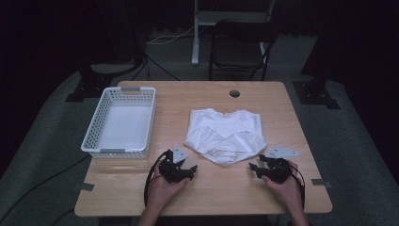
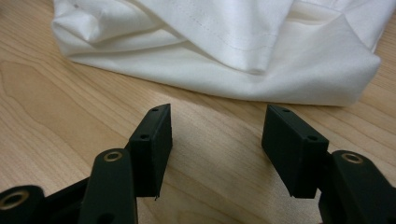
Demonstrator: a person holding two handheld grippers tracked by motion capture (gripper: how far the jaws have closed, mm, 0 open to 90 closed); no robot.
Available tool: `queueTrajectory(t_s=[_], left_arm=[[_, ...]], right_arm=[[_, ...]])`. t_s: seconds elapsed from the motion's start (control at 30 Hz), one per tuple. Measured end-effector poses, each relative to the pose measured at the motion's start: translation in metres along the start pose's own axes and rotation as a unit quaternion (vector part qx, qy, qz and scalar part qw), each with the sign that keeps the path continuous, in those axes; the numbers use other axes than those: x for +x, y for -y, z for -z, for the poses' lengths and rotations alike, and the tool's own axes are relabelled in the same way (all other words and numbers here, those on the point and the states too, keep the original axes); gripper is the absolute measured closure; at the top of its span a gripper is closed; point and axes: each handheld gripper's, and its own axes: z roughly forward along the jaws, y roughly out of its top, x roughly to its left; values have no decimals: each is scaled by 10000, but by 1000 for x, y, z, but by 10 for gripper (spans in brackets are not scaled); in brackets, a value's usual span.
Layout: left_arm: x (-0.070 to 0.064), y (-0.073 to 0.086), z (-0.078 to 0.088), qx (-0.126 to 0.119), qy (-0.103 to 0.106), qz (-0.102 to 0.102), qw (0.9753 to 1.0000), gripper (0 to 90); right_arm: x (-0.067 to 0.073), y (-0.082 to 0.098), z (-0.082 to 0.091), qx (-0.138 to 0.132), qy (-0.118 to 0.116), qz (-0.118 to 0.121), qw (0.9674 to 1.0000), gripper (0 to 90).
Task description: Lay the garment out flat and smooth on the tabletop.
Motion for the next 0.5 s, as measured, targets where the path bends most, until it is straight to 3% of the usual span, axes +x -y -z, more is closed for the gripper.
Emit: queueTrajectory(t_s=[0.27,0.5], left_arm=[[-2,0,0,-6,-64,63,10000,316],[-2,0,0,-2,-63,66,10000,316]], right_arm=[[1,0,0,29,20,-20,10000,375],[0,0,0,-8,65,-73,10000,454]])
